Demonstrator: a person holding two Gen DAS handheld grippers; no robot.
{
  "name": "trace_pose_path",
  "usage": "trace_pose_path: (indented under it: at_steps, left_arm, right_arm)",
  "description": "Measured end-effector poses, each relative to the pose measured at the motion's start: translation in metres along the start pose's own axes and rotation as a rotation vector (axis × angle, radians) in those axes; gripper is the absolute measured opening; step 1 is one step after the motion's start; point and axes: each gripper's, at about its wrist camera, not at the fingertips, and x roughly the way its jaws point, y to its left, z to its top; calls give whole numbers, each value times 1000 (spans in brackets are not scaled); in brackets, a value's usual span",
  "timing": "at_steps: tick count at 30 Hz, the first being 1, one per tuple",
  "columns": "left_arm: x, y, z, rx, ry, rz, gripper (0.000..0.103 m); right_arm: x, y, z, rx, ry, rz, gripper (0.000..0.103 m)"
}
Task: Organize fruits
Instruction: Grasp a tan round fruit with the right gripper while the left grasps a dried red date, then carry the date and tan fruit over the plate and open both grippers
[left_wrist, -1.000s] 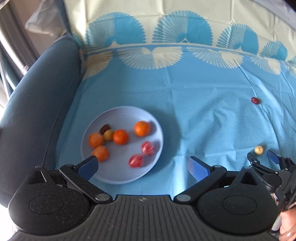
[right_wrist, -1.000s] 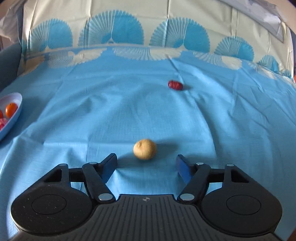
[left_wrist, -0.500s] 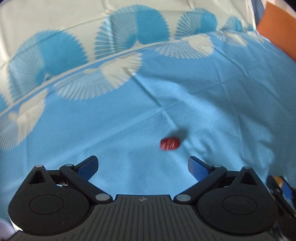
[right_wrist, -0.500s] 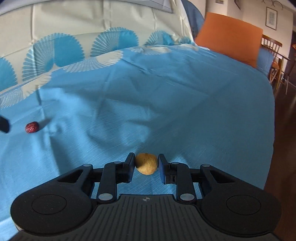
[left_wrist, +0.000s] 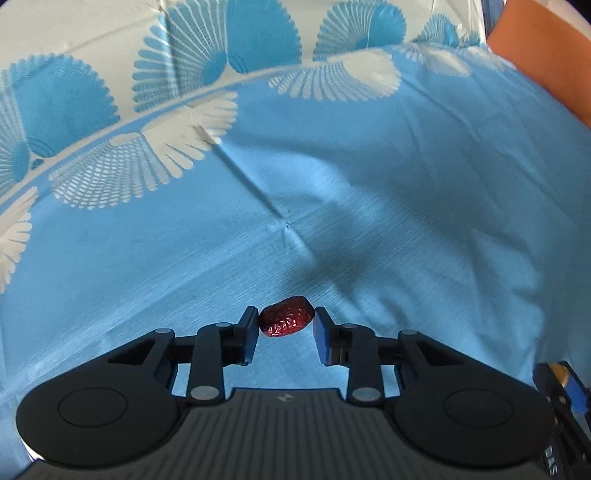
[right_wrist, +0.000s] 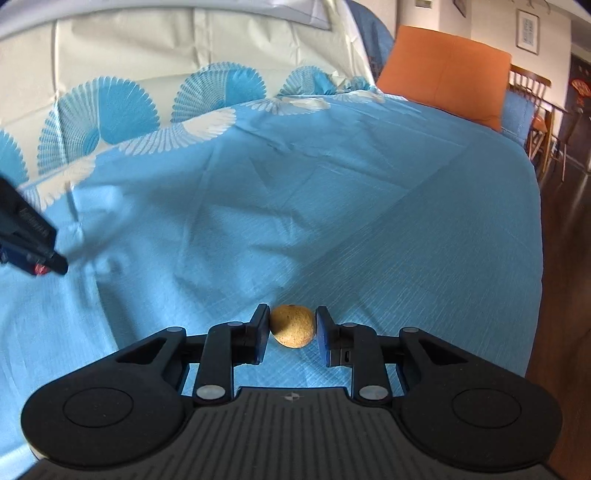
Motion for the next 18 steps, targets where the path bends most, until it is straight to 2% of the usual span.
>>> trace_pose_path:
  at_steps: [5,9,13,16,18]
  left_arm:
    - [-78,21,-36,-79,-53,-2,35]
    - [-161,45,-78,-75,-131,113,35]
    - [-247,78,-119,-160,-183,177,35]
    - [-303,98,-151,-226,-200,226,35]
    - [-333,106,-173,-271,-196,250,35]
  right_arm:
    - [-19,6,9,-19,-84,61,28]
    - [-43,14,15,-73,-184,72,28]
    - [-82,20,20,-140,-285,107,28]
    - [-132,18,28,-143,-314,205,28]
    - [-171,19,30,-163,-311,318,28]
